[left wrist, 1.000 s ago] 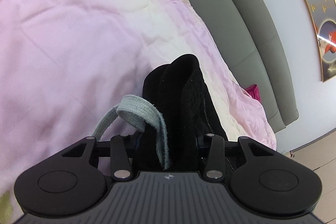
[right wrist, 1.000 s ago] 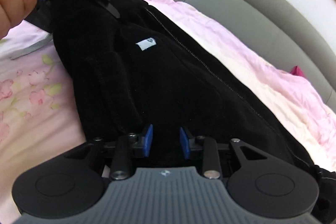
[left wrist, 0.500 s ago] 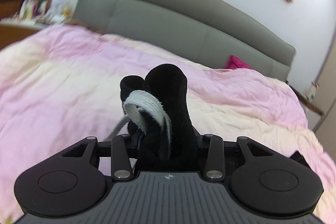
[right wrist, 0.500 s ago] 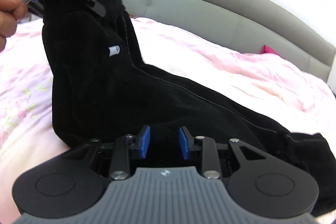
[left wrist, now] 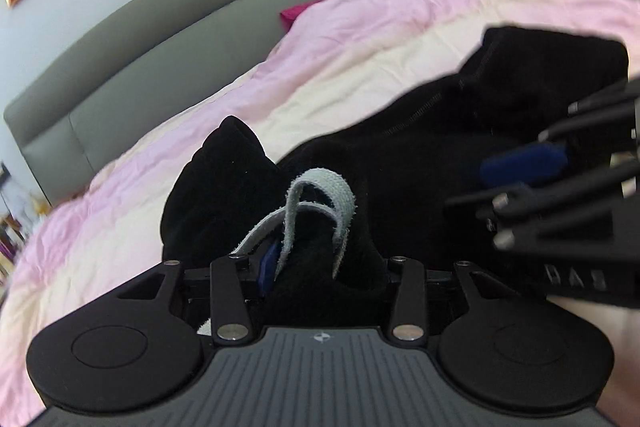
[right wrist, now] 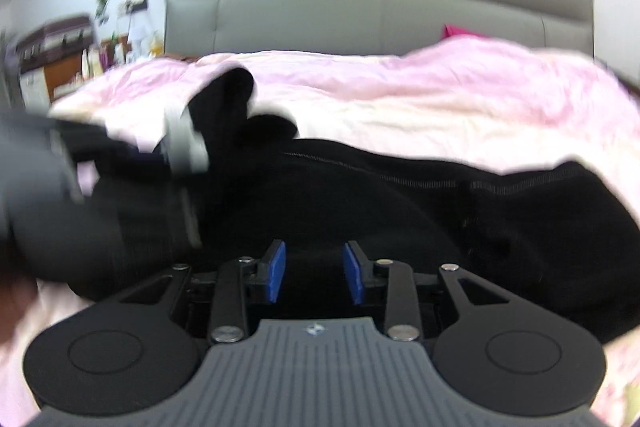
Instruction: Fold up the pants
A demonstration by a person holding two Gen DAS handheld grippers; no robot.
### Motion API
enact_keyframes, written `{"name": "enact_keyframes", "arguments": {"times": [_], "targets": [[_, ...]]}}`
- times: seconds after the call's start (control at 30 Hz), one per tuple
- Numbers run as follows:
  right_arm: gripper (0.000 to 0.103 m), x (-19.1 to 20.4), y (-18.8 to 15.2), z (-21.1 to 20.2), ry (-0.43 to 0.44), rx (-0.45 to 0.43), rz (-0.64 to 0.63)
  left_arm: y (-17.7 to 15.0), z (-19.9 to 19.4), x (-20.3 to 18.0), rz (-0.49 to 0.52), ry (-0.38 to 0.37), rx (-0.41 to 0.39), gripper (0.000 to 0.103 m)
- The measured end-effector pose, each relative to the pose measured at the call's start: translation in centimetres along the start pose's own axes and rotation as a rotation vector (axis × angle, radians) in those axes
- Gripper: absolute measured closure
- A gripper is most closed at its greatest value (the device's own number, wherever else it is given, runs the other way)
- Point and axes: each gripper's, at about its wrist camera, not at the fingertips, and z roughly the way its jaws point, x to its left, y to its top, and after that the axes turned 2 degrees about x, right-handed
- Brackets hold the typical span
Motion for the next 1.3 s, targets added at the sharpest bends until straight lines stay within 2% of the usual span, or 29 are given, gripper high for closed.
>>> {"name": "enact_keyframes", "arguments": {"times": [0.1, 0.2, 0.27, 0.3, 0.37, 0.47, 0.57, 0.63, 0.77, 0.83, 0.87, 0.9, 1.07, 1.23, 1.27, 1.3], "targets": [[0.075, -1.9, -2.0, -1.1, -0.039, 0.033, 0.045, 0.2, 1.3, -0.9, -0.050, -0.024, 0.038, 0.053], [0.075, -3.0, -3.8, 0.8, -0.046, 0.120, 0.026, 0.8, 0.7, -1.0, -0.049, -0.022, 0.052, 0.052], [0.075, -3.1, -4.3, 1.3, -0.049, 0.110, 0.012, 0.8, -0.5, -0.5, -0.027, -0.027, 0.042, 0.049], [0.075, -3.0, -4.1, 1.5, -0.055, 0.112, 0.011, 0.8, -1.3, -0.2, -0.029, -0.051, 0.041, 0.039], [0.075, -3.0, -3.7, 1.8, -0.058, 0.120, 0.015, 0.6, -3.1, 0.7, -0.051, -0.106, 0.032, 0.033], [0.074, -3.6, -3.5, 1.8, -0.035, 0.123, 0.068, -0.1, -6.4, 2.1, -0.039, -0.172, -0.002, 0.033], [0.074, -4.3, -3.2, 1.2, -0.016, 0.125, 0.127, -0.8, -9.1, 4.2, -0.041, -0.166, -0.061, 0.032], [0.071, -4.2, -2.8, 0.7, -0.012, 0.112, 0.155, -1.0, -9.5, 6.1, -0.088, -0.153, -0.067, 0.031], [0.069, -3.8, -0.6, -0.6, 0.046, 0.048, 0.214, -1.5, -7.6, 9.6, -0.247, -0.146, -0.037, 0.027], [0.066, -3.4, 0.7, -1.0, 0.065, 0.022, 0.215, -1.8, -5.5, 10.1, -0.312, -0.179, 0.007, 0.027], [0.060, -3.2, 1.4, -1.1, 0.080, 0.017, 0.213, -2.1, -4.2, 9.8, -0.312, -0.201, 0.056, 0.028], [0.056, -3.0, 2.1, -0.9, 0.097, 0.019, 0.209, -2.5, -3.5, 9.4, -0.322, -0.227, 0.067, 0.028], [0.056, -2.2, 4.9, 2.4, 0.167, 0.129, 0.237, -4.4, -1.9, 10.1, -0.543, -0.334, 0.096, 0.030], [0.056, -2.2, 6.4, 7.8, 0.189, 0.293, 0.396, -4.8, -1.1, 10.9, -0.587, -0.371, 0.088, 0.030], [0.052, -2.3, 6.4, 8.7, 0.201, 0.308, 0.432, -5.0, -1.2, 11.4, -0.604, -0.386, 0.088, 0.030], [0.057, -2.5, 6.6, 9.3, 0.229, 0.314, 0.468, -5.2, -1.2, 11.8, -0.616, -0.397, 0.082, 0.030]]}}
